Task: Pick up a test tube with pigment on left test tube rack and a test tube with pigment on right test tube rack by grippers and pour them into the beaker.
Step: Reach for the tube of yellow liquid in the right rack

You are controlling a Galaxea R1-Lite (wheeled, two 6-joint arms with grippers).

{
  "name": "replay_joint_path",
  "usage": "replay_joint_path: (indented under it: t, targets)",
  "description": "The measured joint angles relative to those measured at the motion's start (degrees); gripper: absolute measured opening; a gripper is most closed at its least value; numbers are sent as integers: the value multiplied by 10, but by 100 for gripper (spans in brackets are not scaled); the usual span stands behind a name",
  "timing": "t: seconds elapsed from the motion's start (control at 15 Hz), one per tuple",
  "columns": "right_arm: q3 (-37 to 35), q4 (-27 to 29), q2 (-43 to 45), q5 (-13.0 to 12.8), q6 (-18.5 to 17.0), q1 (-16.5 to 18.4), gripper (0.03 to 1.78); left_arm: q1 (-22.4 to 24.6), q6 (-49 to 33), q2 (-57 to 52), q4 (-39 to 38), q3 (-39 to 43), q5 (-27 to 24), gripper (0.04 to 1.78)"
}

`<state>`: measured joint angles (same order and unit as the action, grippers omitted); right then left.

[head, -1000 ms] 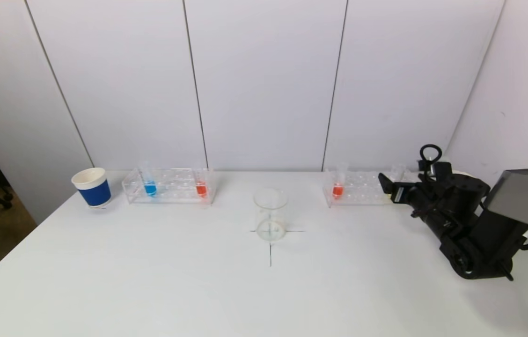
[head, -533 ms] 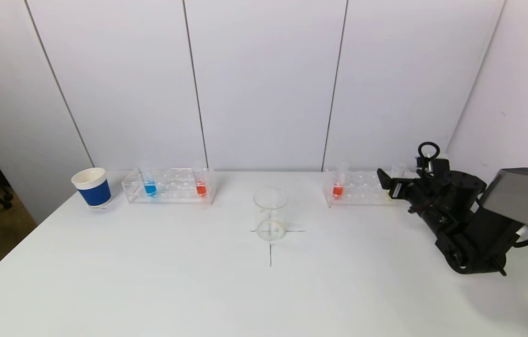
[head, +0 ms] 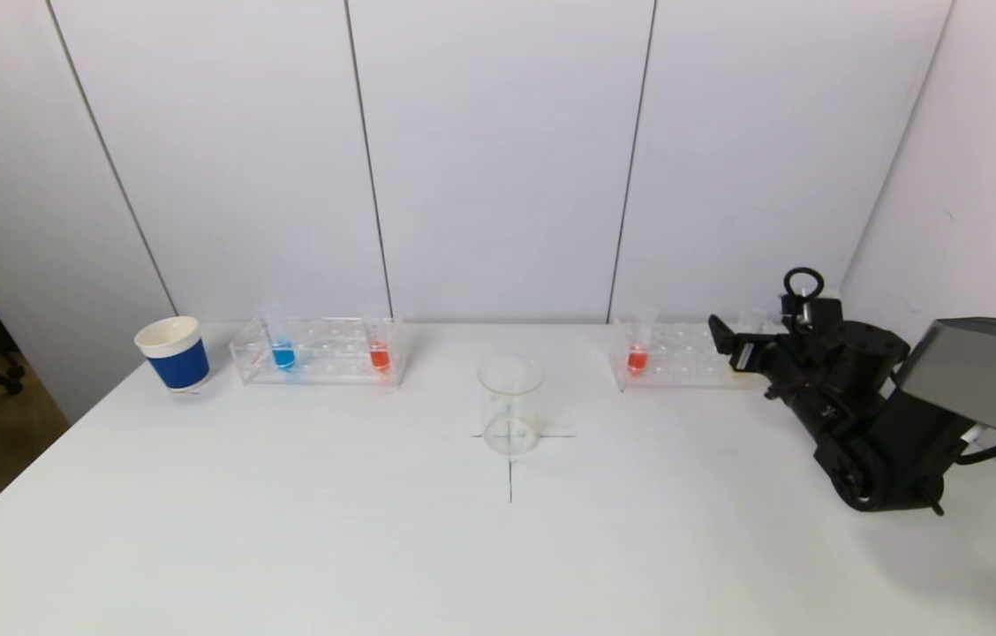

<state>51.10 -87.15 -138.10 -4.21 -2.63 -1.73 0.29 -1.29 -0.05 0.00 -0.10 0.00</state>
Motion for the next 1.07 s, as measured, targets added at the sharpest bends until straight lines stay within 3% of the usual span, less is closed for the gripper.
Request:
replay_joint_path:
  t: [1.07]
  targets:
    - [11, 0, -15, -1, 4, 0, 176, 0, 0, 0, 0, 0, 0, 176]
